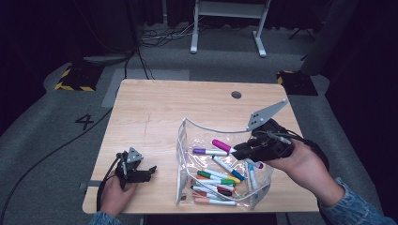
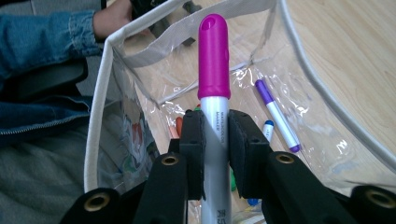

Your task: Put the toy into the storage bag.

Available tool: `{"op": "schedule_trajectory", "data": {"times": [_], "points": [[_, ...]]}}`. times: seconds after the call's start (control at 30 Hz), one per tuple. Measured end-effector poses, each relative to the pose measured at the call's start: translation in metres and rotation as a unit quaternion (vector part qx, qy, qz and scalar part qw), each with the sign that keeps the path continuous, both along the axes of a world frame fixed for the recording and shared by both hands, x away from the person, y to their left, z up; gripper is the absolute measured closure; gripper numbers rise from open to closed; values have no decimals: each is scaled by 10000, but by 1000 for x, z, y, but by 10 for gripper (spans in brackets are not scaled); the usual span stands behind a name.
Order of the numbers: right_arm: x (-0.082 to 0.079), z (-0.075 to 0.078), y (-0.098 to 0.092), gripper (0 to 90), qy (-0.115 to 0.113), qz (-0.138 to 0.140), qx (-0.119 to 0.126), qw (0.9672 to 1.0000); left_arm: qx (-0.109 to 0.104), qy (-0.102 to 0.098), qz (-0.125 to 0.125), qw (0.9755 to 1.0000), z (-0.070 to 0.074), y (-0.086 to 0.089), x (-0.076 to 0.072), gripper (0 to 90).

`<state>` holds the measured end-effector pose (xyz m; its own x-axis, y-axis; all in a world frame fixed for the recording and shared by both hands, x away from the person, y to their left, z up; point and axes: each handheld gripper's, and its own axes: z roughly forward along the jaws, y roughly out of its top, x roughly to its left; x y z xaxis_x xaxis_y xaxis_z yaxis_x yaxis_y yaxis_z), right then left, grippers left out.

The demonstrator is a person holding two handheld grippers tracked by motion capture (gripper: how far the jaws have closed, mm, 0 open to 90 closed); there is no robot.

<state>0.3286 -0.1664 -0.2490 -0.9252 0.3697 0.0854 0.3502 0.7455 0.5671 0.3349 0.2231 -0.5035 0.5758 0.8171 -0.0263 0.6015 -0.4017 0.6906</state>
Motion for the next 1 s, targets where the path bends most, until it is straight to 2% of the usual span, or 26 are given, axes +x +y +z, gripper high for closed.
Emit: {"op": "schedule_trajectory", "data": {"times": [0.23,0.47,0.63,0.77,0.9,1.0], "points": [[4,-16,19,763,159,213,-425,9987,1,1,-1,10000,0,0,0,213],[4,-40,38,763,382,471,-796,9950,2,0,-2,10000,0,0,0,212],[2,-57,51,762,473,704,-1091,9904,2,1,-2,10000,0,0,0,212],[-1,-62,60,762,401,901,-1385,9854,5,2,-4,10000,0,0,0,212],[-2,-66,68,761,407,1056,-1517,9819,6,2,-5,10000,0,0,0,212],[-1,-74,75,760,528,1116,-1567,9799,7,2,-6,10000,0,0,0,213]]}}
